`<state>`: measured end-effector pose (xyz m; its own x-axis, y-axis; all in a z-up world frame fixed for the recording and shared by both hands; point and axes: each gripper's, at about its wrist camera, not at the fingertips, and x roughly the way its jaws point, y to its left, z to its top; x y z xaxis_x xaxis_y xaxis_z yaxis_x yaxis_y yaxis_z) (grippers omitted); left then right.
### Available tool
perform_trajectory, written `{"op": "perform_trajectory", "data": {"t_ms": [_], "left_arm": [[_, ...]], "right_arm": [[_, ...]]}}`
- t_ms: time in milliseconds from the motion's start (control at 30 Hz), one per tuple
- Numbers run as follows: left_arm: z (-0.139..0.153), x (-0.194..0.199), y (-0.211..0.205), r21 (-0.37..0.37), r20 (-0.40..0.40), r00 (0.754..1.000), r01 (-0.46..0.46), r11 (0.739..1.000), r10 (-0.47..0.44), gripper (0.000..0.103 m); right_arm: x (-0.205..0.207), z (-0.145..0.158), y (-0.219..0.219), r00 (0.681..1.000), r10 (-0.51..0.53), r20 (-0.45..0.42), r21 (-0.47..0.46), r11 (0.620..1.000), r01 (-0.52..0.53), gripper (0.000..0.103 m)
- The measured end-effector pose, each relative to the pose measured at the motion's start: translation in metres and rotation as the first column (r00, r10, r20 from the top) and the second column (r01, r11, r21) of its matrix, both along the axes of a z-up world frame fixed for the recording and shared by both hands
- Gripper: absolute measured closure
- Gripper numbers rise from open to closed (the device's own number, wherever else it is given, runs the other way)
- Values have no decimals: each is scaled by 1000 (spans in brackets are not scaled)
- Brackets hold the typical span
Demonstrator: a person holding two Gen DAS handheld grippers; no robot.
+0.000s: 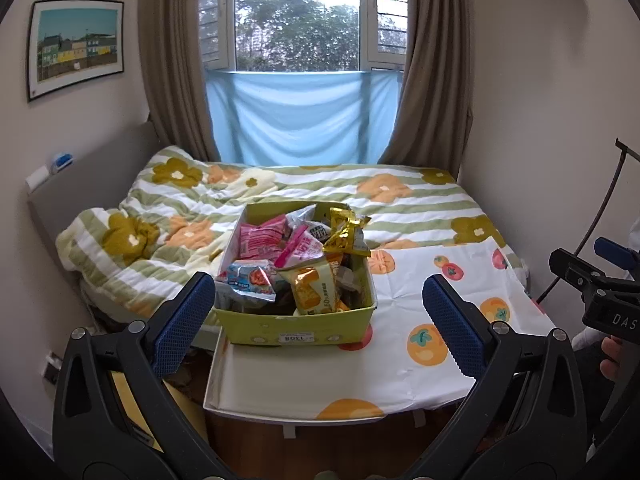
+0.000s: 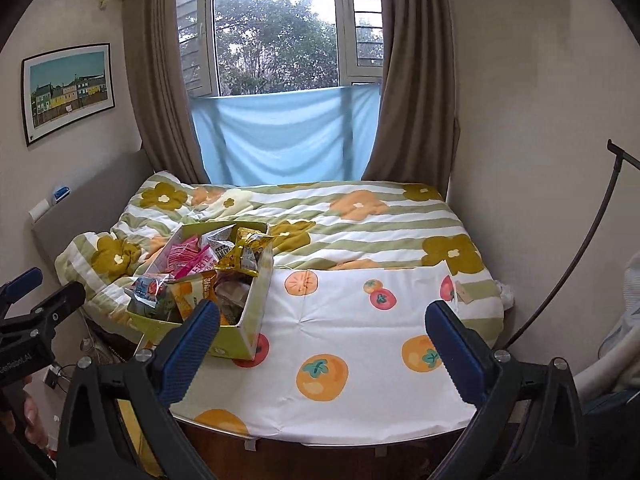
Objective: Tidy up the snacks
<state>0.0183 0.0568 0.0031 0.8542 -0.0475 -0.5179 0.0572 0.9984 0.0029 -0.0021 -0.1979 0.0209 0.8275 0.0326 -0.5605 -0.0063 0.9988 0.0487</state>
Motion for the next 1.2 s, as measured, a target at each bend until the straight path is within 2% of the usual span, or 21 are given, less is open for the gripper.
{"op": "perform_trajectory", "data": {"t_ms": [267,1200], "left_arm": [[1,1,5,-4,19,1000,14,1000,-14,0],[-3,8,-1,9,3,1000,25,1000,-25,0]], "right_arm": [[-4,-2,9,1000,-16,14,-10,1000,16,1],[0,-2,10,999,-30,11,-18,999,31,1]]}}
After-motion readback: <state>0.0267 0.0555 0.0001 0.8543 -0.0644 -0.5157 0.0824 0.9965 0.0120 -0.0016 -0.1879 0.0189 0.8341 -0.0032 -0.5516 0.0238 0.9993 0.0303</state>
